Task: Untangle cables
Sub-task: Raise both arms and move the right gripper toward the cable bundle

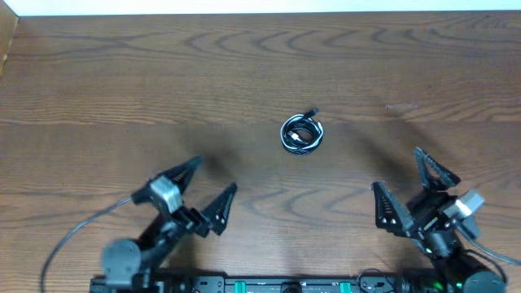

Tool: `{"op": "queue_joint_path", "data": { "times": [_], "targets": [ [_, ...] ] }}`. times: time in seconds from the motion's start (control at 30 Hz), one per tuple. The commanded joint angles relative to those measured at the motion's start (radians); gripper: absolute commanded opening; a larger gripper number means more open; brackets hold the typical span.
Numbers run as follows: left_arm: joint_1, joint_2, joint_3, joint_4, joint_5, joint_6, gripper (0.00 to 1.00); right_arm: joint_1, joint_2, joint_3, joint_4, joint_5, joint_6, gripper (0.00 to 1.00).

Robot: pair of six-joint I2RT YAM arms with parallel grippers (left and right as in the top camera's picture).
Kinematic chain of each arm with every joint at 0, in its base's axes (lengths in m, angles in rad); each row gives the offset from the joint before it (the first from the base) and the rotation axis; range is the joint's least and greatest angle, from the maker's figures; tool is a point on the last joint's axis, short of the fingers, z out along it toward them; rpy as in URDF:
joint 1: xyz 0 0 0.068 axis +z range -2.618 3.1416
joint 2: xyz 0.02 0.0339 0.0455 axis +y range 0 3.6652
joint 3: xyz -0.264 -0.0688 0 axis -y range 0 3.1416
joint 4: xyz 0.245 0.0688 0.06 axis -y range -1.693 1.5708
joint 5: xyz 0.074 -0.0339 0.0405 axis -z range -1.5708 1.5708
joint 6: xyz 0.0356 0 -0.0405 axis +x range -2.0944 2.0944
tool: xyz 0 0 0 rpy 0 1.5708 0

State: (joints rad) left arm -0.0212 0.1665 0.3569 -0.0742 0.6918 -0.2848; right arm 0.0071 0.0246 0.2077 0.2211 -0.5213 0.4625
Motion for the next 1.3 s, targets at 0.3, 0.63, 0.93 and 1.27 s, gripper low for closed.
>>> {"op": "queue_joint_path", "data": {
  "times": [0.3,0.63,0.93,1.27],
  "targets": [
    [0.011,0.890,0.800,-0.784,0.101,0.198,0.98,-0.015,0.552,0.681,-0.935,-0.060,-0.454,0.99],
    [-0.040,1.282,0.808,-0.823,0.344,0.198,0.98,0.004,0.870,0.695,-0.908,-0.249,-0.317,0.99],
    [-0.103,1.479,0.808,-0.830,-0.058,-0.093,0.98,0.200,1.182,0.695,-0.825,-0.023,-0.173,0.71],
    [-0.103,1.500,0.808,-0.830,-0.127,-0.103,0.98,0.350,1.435,0.695,-0.647,0.224,0.036,0.53]
  ]
}}
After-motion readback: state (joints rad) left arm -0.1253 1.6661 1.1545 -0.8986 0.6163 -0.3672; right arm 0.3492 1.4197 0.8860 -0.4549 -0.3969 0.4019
